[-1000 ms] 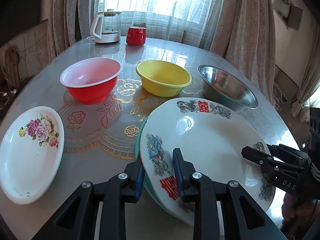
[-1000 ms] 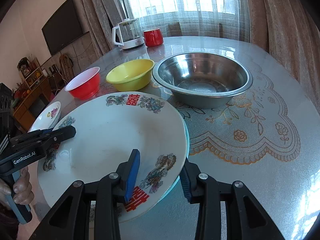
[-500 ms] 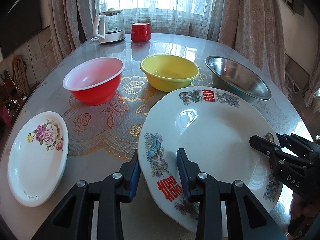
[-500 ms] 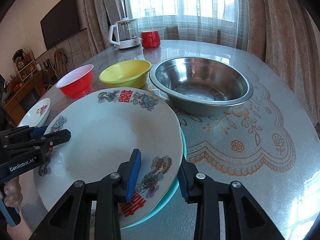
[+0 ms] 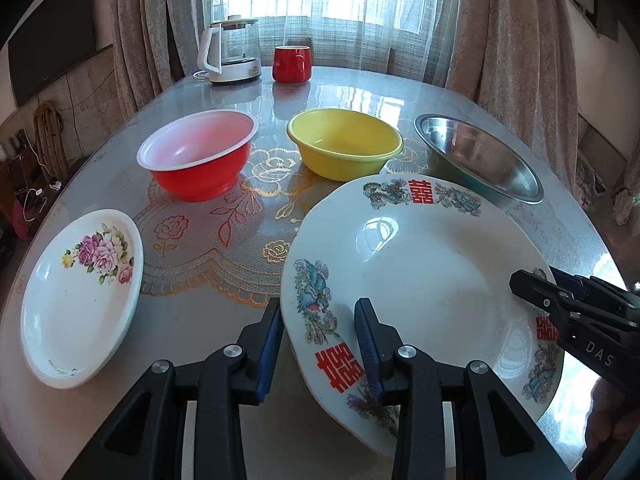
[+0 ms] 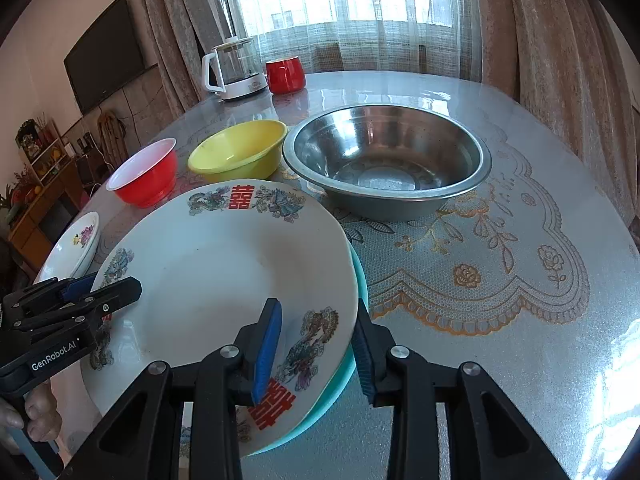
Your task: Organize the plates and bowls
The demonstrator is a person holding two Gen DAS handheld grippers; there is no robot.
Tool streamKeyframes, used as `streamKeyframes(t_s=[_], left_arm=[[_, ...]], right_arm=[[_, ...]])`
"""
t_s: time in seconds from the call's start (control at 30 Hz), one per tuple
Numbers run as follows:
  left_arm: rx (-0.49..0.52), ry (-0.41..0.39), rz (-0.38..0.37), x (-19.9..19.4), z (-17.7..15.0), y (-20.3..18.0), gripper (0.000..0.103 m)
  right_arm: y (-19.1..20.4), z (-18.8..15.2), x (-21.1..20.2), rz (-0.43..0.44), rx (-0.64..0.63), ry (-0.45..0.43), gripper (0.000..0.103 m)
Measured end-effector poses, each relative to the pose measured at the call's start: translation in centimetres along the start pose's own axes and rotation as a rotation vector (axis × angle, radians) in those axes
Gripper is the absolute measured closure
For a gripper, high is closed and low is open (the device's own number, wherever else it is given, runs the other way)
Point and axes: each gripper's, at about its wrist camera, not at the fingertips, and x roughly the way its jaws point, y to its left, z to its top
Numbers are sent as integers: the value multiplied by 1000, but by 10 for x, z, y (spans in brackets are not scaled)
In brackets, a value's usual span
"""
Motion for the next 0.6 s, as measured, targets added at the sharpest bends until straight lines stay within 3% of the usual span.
streamKeyframes(t_s=[0.47,0.6], left_arm=[[-78,-69,3,-32,-15,19,64],[-135,-85,-18,-45,-22,36,54]], right_arm=[[-6,-11,-32,-40,13,-57,65],[1,-8,-43,-52,0,-95,59]])
